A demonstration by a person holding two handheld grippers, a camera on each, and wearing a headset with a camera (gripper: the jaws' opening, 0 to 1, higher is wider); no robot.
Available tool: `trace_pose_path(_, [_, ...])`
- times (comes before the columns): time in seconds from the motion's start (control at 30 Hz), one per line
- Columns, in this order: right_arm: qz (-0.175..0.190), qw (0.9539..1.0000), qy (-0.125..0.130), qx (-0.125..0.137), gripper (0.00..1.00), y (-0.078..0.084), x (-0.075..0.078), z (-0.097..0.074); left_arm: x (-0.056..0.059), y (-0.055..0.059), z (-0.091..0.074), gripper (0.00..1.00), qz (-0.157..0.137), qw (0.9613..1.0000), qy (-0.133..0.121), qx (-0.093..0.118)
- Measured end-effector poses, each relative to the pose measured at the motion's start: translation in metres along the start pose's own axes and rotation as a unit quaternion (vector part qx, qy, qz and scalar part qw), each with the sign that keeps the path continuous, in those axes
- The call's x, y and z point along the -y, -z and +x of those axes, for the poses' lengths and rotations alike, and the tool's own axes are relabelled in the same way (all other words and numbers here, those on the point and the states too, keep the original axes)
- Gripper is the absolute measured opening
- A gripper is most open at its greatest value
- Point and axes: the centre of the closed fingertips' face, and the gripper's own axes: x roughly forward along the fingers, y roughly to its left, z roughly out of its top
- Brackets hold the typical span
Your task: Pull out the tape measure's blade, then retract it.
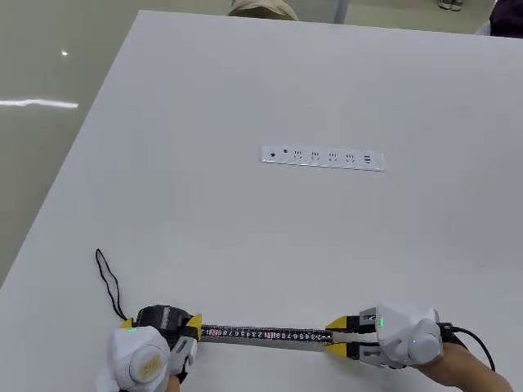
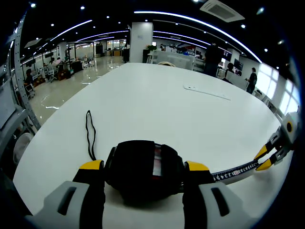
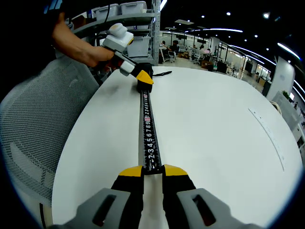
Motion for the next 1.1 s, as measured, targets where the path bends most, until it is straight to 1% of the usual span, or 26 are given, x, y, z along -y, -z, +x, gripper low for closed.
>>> trace_pose_path(0.57, [-0.005,1.0000,-0.004,0.002,0.12,-0.007,-0.002,0.007,0.000,0.001,0.000,0.63,0.003,1.0000,0.003,-0.001])
trace_pose_path(1.1, [-0.011,0.9999,-0.007,0.006,0.12,-0.013,0.000,0.012,0.000,0.000,0.000,0.63,0.004,1.0000,0.003,-0.003])
